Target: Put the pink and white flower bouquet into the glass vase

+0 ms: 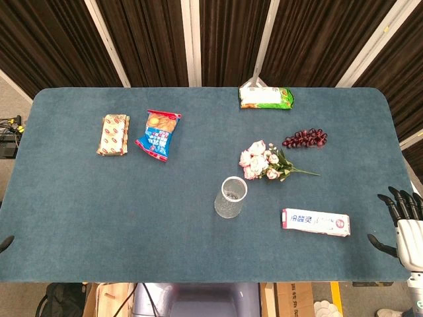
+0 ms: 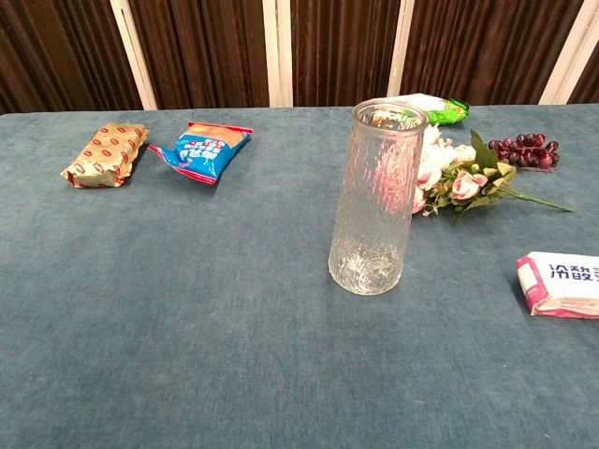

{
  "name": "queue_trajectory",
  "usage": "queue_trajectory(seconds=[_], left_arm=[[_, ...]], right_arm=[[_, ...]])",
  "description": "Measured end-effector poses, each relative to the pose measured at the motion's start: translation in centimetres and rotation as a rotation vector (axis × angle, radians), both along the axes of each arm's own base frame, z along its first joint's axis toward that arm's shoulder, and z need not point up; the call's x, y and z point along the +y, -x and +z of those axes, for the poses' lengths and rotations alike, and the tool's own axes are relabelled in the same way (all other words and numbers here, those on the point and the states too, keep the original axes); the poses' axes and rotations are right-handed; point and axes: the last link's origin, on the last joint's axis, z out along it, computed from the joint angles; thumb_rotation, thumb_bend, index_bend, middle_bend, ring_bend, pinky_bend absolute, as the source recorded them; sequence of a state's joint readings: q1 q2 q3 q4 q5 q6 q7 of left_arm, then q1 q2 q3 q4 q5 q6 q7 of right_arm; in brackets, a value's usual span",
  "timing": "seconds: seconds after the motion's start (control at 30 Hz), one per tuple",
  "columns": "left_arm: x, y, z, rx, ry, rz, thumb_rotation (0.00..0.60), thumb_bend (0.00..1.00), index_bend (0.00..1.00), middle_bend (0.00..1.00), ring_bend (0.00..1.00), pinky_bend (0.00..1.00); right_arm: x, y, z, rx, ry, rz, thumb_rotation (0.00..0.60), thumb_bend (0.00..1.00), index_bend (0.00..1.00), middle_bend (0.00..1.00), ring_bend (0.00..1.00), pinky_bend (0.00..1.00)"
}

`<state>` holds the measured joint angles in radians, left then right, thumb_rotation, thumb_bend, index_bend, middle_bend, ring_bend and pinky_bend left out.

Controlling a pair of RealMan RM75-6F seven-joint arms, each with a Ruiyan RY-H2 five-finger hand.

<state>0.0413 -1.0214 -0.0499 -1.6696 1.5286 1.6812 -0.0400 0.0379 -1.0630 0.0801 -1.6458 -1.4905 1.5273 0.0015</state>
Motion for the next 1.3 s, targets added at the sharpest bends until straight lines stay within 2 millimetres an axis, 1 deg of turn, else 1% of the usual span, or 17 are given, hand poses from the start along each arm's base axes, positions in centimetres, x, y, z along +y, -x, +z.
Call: queue_trajectory(seconds=[0.2, 0.33, 0.47, 0.57, 0.73, 1.03, 1.2, 1.3], left_arm=[[0.3, -0.1, -0.4, 0.008, 0.018, 0.002, 0.6, 0.17, 0.1, 0.0, 0.0, 0.06], [0.1, -0.4, -0.4, 0.012, 0.019, -0.015, 0.6, 0.17, 0.1, 0.0, 0.0, 0.06], [-0.2, -0.6, -0.5, 0.008, 0.014, -0.032, 0.6, 0.17, 0.1, 0.0, 0.0, 0.06], [-0.2, -0.5, -0.3, 0.006, 0.003, -0.032, 0.6, 0.17, 0.1, 0.0, 0.0, 0.06], [-0.2, -0.4, -0.2, 0.0, -0.001, -0.032, 0.6, 0.17, 0.1, 0.0, 0.0, 0.06], [-1.0, -0.7, 0.8, -0.02, -0.063, -0.078, 0.6, 0.17, 0.1, 0.0, 0.0, 0.05], [-1.0, -0.2, 1.0, -0.006, -0.073, -0.04, 0.6, 0.17, 0.1, 0.0, 0.0, 0.05], [-0.8, -0.2, 0.9, 0.002, -0.079, -0.031, 0.6, 0.17, 0.1, 0.0, 0.0, 0.05]], right_arm=[[0.1, -0.1, -0.2, -0.015, -0.015, 0.008, 0.6, 0.17, 0.2, 0.11, 0.08, 0.0], [0.2, -0.2, -0.3, -0.015, -0.025, 0.012, 0.6, 0.17, 0.2, 0.11, 0.08, 0.0], [0.2, -0.3, -0.6, -0.06, -0.054, 0.01, 0.6, 0.17, 0.2, 0.11, 0.08, 0.0], [0.1, -0.2, -0.8, -0.092, -0.082, -0.001, 0.6, 0.17, 0.2, 0.11, 0.08, 0.0], [0.1, -0.3, -0.7, -0.096, -0.068, -0.015, 0.6, 0.16, 0.2, 0.11, 0.08, 0.0], [0.0, -0.7, -1.0, -0.141, -0.071, -0.005, 0.6, 0.15, 0.2, 0.11, 0.08, 0.0], [-1.1, -0.8, -1.3, -0.196, -0.116, -0.004, 0.6, 0.15, 0.2, 0.11, 0.08, 0.0], [-2.6, -1.2, -1.3, -0.198, -0.151, 0.003, 0.6, 0.15, 0.2, 0.11, 0.08, 0.0]])
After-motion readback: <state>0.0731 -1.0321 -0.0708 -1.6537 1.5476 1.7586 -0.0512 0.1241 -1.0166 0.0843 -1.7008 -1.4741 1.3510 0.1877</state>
